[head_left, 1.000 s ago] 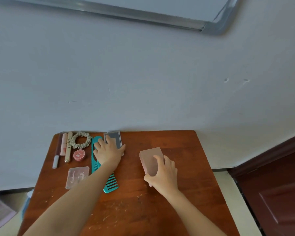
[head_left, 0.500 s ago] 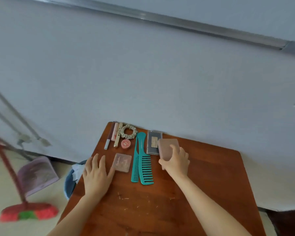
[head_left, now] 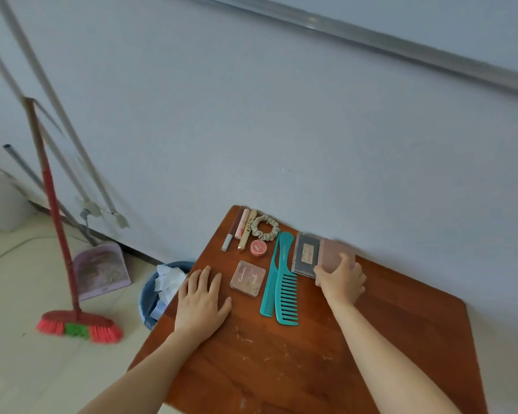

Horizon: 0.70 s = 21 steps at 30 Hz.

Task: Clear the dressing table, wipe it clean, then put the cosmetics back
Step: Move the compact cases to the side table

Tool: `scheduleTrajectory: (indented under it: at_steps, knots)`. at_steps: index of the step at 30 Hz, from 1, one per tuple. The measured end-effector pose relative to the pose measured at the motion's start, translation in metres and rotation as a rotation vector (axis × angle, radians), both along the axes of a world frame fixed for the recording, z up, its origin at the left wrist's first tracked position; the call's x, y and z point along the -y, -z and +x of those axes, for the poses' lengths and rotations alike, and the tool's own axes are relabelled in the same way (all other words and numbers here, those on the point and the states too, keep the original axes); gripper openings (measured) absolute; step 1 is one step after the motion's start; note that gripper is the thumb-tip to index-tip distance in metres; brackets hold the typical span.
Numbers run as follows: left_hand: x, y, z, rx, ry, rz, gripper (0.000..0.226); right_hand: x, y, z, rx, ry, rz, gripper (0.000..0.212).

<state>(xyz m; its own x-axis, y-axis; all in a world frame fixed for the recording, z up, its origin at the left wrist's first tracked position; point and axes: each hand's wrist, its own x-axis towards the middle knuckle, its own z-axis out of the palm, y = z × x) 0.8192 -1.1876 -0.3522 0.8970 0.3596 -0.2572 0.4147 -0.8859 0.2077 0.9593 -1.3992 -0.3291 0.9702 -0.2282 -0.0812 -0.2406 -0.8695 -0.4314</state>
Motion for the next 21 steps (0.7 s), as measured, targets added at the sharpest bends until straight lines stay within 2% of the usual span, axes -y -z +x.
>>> scheduleTrajectory:
  at_steps: [14, 21]
  knots:
    - [0.000, 0.003, 0.001, 0.018, -0.007, -0.016, 0.062, 0.012, 0.007, 0.011, -0.064, -0.074, 0.014, 0.059]
    - [0.000, 0.004, 0.001, 0.023, -0.010, -0.010, 0.063, 0.017, 0.010, 0.008, -0.061, -0.091, -0.063, 0.059]
